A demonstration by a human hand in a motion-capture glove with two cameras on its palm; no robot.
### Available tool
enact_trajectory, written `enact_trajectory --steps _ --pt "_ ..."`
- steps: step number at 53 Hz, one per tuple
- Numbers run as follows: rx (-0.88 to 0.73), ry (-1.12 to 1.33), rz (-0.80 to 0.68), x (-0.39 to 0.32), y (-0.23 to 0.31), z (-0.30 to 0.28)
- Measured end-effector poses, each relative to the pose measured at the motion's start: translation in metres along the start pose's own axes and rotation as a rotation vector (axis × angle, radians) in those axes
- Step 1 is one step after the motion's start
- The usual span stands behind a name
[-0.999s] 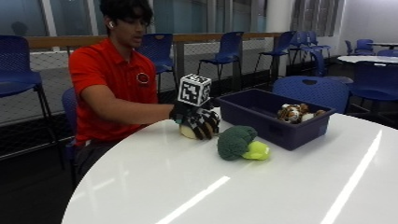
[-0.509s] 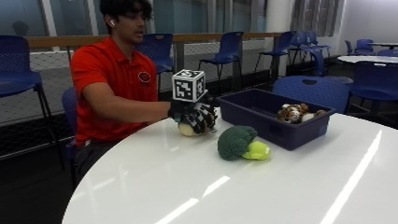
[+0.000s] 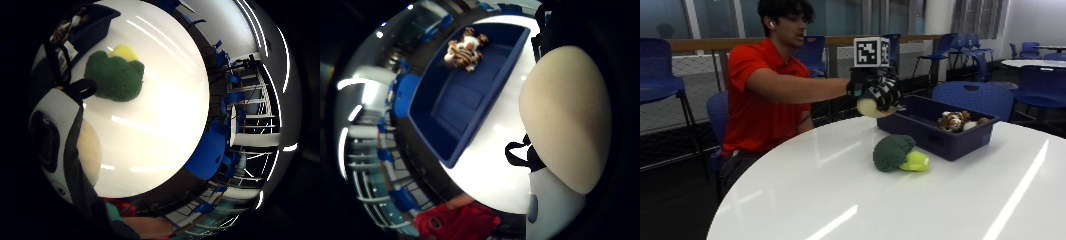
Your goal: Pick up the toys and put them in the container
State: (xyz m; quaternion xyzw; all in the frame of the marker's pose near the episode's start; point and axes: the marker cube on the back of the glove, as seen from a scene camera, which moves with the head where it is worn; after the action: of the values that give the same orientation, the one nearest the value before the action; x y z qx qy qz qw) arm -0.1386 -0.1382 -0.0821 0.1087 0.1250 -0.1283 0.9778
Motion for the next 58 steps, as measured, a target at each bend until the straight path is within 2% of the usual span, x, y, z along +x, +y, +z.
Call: enact_trajectory --steps 8,25,32,36,46,49,53,58 --pt "0.013 -0.036 -0.007 -0.024 -0.03 -0.024" --pt "0.043 0.066 -0.108 -0.096 -0.084 -0.052" --pt "0.009 -0.168 -0.226 -0.14 -0.101 -0.056" --pt "0.018 -0.113 -0.281 -0.138 -0.11 -0.047" --pt "0.049 -0.109 -0.141 -0.136 -0.12 -0.037" --pt "-0.001 -0.084 -0.157 -0.127 -0.118 -0.032" --pt "-0.118 -0.206 -0.198 -0.135 -0.109 -0.034" --pt "-0.131 -0.158 -0.217 -0.121 -0.102 -0.031"
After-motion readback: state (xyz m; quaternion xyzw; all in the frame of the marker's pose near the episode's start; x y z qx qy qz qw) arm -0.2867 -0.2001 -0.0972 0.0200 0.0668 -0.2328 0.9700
